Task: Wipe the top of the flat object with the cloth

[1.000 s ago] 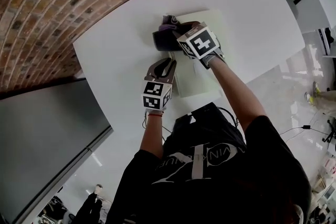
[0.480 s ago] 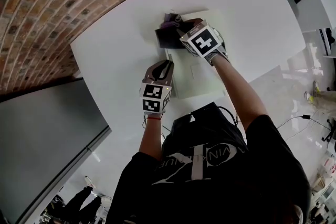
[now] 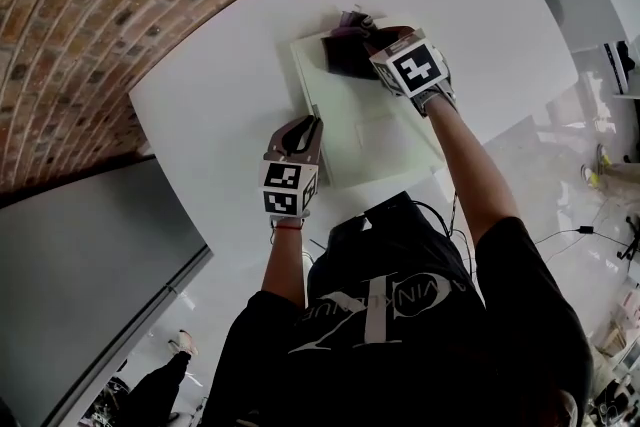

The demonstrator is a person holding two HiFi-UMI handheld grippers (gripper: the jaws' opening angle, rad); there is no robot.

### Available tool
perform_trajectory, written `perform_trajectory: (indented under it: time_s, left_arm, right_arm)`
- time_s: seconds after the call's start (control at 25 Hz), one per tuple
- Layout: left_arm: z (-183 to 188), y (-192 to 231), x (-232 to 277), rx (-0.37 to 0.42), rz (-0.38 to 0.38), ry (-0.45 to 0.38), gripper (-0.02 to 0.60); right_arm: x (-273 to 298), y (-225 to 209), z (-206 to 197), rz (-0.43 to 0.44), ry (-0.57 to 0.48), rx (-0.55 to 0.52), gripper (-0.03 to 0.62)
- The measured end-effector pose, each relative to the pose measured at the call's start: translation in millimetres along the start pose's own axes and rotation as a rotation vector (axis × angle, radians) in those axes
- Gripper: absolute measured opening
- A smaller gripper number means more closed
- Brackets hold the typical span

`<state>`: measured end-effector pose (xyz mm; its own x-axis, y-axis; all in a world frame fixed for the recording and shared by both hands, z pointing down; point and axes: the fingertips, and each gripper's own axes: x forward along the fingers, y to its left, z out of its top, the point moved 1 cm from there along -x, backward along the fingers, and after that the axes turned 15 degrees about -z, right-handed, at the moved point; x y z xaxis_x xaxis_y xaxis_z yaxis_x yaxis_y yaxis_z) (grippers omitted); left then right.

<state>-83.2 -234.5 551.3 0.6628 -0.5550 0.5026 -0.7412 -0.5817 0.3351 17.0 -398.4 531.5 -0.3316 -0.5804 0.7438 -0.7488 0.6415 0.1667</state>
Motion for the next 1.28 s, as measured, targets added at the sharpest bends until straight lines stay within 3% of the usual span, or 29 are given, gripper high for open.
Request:
perform_trajectory:
  time_s: [0.64, 0.84, 0.96, 1.08, 1.28]
  left_arm:
    - [-0.9, -0.7, -0.3, -0.032, 0.018, -0.01, 0.061]
    - [1.1, 1.0, -1.2, -0.062, 0.008, -0.074, 0.064]
    - [1.4, -0.4, -5.1, -0.079, -0.017, -0.123, 0.072]
    - [-1.4, -7.4, -10.4, -0.092, -0.058, -0.137, 0.138]
    - [-9.5, -23.7, -17.0, -0.084, -0.08, -0.123, 0.149]
  right_arm:
    - [-15.5, -70.8, -33.9, -0.123, 0.012, 0.134, 0.058]
    - [-36.6, -76.7, -16.5, -0.175, -0.087, 0.102, 0.058]
    - [-55.9, -60.7, 5.5, -0.137, -0.163, 0.097, 0.058]
    - [-76.3, -34.5, 27.3, -0.07, -0.23, 0.111, 0.058]
    - [-102.7, 29.0, 54.9, 0.094, -0.307, 0.125, 0.058]
